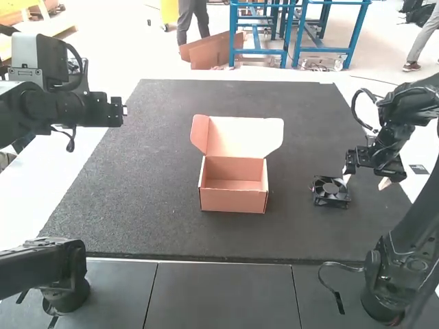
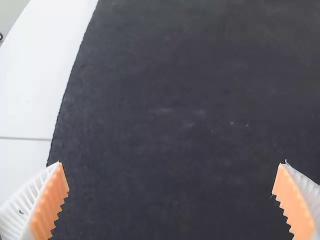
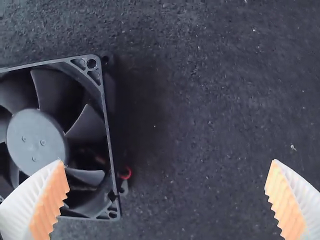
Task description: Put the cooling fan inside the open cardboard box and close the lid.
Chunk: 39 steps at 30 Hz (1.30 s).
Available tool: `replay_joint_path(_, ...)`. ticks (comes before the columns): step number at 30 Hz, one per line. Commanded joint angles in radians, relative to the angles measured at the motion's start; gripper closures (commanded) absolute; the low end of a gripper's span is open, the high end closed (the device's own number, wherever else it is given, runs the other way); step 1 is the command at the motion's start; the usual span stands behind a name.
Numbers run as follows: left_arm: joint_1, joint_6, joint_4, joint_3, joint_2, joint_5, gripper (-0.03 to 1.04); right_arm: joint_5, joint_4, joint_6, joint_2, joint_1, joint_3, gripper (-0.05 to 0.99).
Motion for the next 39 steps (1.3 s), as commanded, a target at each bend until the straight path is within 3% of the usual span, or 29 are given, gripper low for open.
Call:
replay_joint_path(1, -0.007, 0.011, -0.001, 0.058, 0.002, -0.004, 0.04, -0.004, 0.006, 0.011, 0.021, -0.006, 0.002, 0.03)
replay_joint_path(28, -0.007, 0.011, -0.015, 0.094, 0.002, -0.004, 0.04, 0.027, 0.017, 0.022, 0.156, -0.006, -0.018, 0.04)
replay_joint_path(31, -0.007, 0.011, -0.016, 0.094, 0.002, -0.004, 0.04, 0.025, 0.017, 0.028, 0.162, -0.006, -0.025, 0.18)
replay_joint_path(32, -0.007, 0.011, -0.018, 0.097, 0.002, -0.004, 0.04, 0.016, 0.017, 0.039, 0.164, -0.006, -0.028, 0.3)
replay_joint_path(34, -0.008, 0.011, -0.018, 0.098, 0.002, -0.004, 0.04, -0.018, 0.017, 0.045, 0.167, -0.008, -0.041, 0.64)
replay_joint_path(37, -0.007, 0.011, -0.019, 0.1, 0.0, -0.004, 0.04, -0.061, 0.032, 0.051, 0.171, -0.005, -0.062, 0.93)
replay_joint_path(39, -0.008, 0.011, -0.022, 0.101, 0.0, -0.004, 0.04, -0.072, 0.051, 0.065, 0.171, -0.002, -0.068, 0.95)
